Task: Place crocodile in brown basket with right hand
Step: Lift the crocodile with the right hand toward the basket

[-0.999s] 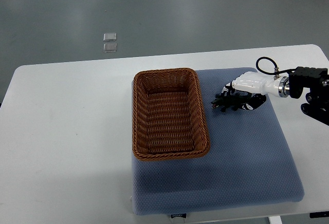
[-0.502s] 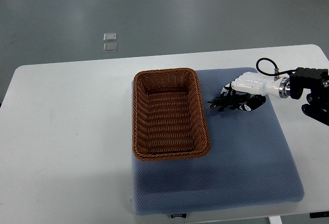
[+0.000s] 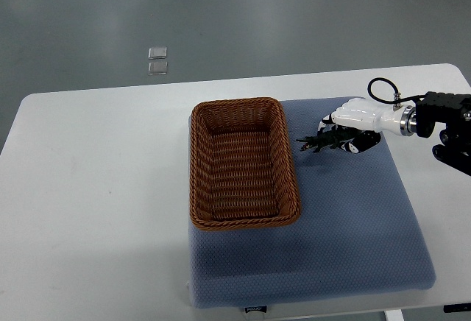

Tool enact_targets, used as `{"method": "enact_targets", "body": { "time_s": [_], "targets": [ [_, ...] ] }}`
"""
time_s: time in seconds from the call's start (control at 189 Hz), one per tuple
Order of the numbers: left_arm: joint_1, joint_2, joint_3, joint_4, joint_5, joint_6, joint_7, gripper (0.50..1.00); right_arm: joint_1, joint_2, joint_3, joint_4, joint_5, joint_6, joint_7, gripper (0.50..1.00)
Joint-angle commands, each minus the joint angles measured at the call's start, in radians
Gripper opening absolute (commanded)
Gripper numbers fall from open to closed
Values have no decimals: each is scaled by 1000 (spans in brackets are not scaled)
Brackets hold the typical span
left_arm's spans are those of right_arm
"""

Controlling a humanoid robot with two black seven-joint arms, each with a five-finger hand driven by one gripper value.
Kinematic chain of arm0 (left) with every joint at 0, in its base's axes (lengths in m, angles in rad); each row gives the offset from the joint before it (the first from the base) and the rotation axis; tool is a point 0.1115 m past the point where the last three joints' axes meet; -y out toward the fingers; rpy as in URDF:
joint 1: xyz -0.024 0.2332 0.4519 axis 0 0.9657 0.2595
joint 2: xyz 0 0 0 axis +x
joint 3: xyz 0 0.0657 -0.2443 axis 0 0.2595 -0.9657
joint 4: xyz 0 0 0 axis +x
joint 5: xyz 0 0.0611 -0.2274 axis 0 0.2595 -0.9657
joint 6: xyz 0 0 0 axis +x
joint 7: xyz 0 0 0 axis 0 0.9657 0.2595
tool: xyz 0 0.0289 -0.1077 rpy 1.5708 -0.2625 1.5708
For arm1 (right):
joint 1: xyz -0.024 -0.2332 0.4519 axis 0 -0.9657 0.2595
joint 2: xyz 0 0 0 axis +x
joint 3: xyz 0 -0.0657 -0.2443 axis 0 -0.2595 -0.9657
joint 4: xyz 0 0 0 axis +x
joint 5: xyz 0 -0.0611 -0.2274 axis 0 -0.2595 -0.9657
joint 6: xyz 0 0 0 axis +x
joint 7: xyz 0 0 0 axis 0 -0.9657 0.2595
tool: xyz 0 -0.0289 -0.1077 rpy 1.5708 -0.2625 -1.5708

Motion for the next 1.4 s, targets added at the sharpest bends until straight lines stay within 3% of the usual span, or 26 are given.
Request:
{"method": "enact_targets", "body": {
  "time_s": [0.0, 1.396],
  "targets": [
    [0, 0, 0, 0, 0, 1, 0, 1000, 0, 0, 3, 1, 2, 2, -1, 500],
    [0, 0, 0, -2, 0, 1, 0, 1000, 54, -14, 12, -4, 75, 80, 2, 500]
  ]
}}
